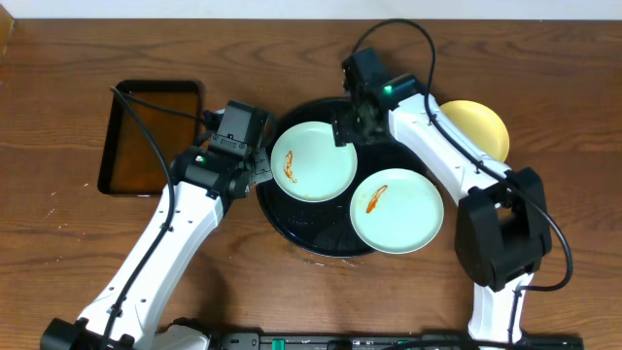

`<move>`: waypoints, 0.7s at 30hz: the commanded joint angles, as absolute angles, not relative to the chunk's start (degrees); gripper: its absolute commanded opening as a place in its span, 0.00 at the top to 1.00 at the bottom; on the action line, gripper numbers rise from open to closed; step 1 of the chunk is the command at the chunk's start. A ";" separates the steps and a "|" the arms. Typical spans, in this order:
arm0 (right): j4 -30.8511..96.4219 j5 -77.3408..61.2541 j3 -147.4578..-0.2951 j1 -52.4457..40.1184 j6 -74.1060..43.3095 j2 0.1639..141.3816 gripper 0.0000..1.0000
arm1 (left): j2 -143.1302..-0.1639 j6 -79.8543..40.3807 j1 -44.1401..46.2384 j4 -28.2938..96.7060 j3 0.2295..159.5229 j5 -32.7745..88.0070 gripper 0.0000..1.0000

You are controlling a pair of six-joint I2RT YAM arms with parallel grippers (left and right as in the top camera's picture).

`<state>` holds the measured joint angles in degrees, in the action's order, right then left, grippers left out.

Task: Clean dirty plates on tray and stack at the side
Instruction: 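Move the right gripper back and grasp the rim of a green plate, then scrub the held green plate with the sponge in the left gripper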

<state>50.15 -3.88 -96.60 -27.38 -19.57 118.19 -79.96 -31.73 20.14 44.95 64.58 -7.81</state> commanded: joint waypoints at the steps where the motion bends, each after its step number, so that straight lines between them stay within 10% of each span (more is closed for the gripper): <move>1: 46.59 -3.42 -97.27 -27.33 -6.26 121.08 0.27 | -80.20 -32.25 20.16 44.93 63.96 -7.88 0.92; 8: 45.60 -5.23 -97.27 -27.14 -7.68 125.71 0.36 | -80.20 -32.25 20.16 44.93 63.96 -7.88 0.92; 21: 46.37 -6.46 -97.27 -28.34 -9.72 129.60 0.89 | -80.27 -32.27 20.16 44.88 63.96 -7.88 0.92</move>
<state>45.84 -5.87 -96.68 -27.88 -8.62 128.11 -79.96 -31.73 20.14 44.95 64.58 -7.79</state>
